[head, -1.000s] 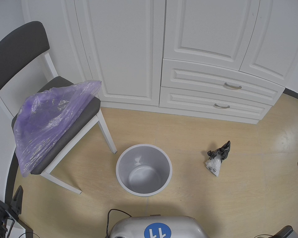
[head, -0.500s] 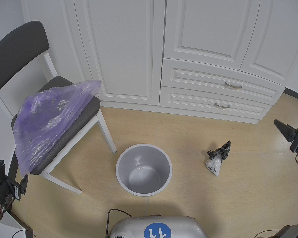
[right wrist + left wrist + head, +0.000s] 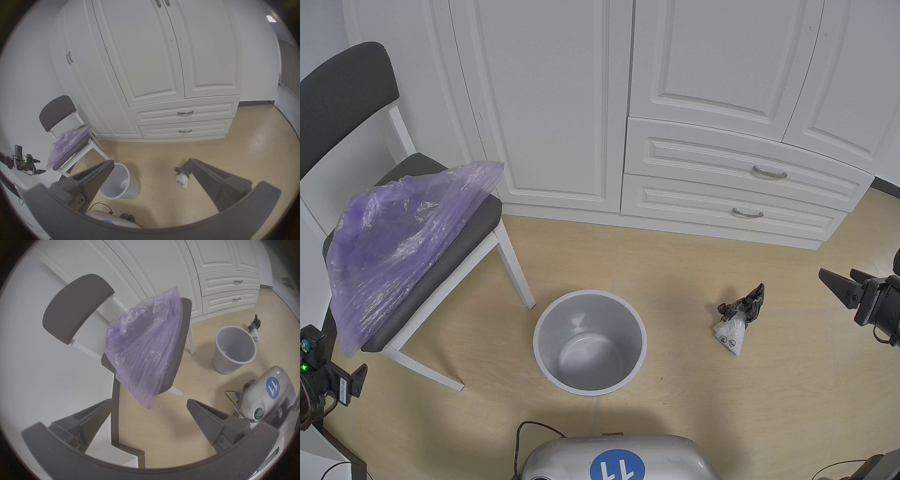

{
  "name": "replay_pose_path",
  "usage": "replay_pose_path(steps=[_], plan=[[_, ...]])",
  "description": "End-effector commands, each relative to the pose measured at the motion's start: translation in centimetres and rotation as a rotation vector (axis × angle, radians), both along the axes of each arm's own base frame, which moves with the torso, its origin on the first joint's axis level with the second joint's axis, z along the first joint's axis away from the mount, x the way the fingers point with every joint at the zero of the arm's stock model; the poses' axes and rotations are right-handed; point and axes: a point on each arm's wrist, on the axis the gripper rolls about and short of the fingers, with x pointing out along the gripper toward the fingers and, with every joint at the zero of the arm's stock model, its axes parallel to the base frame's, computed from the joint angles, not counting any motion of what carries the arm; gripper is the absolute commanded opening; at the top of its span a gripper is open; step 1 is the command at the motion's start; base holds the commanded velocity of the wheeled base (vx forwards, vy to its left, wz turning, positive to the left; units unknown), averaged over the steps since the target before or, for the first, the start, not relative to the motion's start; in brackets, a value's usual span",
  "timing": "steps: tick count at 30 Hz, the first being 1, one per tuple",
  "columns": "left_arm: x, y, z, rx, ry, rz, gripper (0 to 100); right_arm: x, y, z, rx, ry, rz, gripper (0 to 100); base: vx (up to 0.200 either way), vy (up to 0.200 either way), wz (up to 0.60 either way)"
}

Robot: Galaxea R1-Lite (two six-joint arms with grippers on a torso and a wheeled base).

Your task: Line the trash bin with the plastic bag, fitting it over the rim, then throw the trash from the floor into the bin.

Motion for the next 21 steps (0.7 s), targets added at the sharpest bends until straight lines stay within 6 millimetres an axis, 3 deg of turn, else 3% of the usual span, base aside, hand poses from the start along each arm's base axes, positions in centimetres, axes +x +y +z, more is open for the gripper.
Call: replay_pose_path(steps=[1, 15, 21], plan=[[1.1, 1.0, -1.2, -0.037, 0.057, 0.033, 100, 0.8, 0.2, -0.3, 0.012, 0.032, -0.001, 100, 0.000, 0.000, 0.00], [3.4, 3.8, -2.2, -0.089, 0.022, 0.091, 100, 0.9, 0.7, -0.5, 0.048, 0.009, 0.033, 100, 0.000, 0.000, 0.00], [3.4, 4.2, -1.9, -0.091, -0.018, 0.086, 100, 0.9, 1.0, -0.5, 0.047, 0.011, 0.048, 100, 0.000, 0.000, 0.00]])
